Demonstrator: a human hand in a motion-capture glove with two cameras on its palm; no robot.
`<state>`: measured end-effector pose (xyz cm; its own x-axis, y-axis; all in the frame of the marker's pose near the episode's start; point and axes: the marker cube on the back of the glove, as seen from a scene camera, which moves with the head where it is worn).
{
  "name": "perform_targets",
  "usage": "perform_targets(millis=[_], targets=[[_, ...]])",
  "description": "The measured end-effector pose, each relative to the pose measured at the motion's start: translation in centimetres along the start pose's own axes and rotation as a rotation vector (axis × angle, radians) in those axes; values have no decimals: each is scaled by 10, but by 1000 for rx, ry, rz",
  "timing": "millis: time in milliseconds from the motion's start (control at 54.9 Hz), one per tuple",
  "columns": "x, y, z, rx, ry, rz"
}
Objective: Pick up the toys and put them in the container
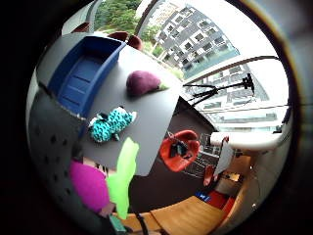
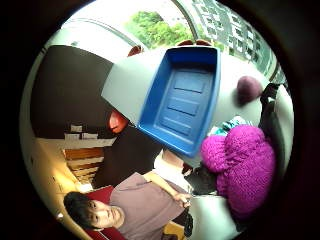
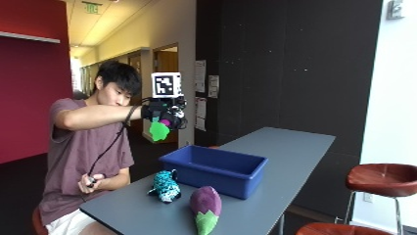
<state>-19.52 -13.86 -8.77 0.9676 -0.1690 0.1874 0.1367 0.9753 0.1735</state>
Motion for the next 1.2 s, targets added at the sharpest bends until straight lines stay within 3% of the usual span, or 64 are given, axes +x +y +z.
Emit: perform_targets(millis=[36,91,182,255,346,419,510,638,747,820,929,984,1075,1203], targets=[[-16,-8,3,5,17,-64],[-43,-23,9,11,7,-10],[-76,-44,22,5,33,-56],[-91,-51,31,-8,68,-214],[-120,-70,42,-39,25,20],[-130,-73,51,-74,28,-77],[-128,-79,66,-128,119,-70],[-113,-69,87,-369,256,-271],[-122,-68,99,-475,237,-80],[-116,-67,96,-432,201,-101],[-105,-69,85,-355,127,53],[-95,-65,79,-350,116,40],[-73,-47,67,-354,112,-109],[-37,-32,54,-350,111,49]])
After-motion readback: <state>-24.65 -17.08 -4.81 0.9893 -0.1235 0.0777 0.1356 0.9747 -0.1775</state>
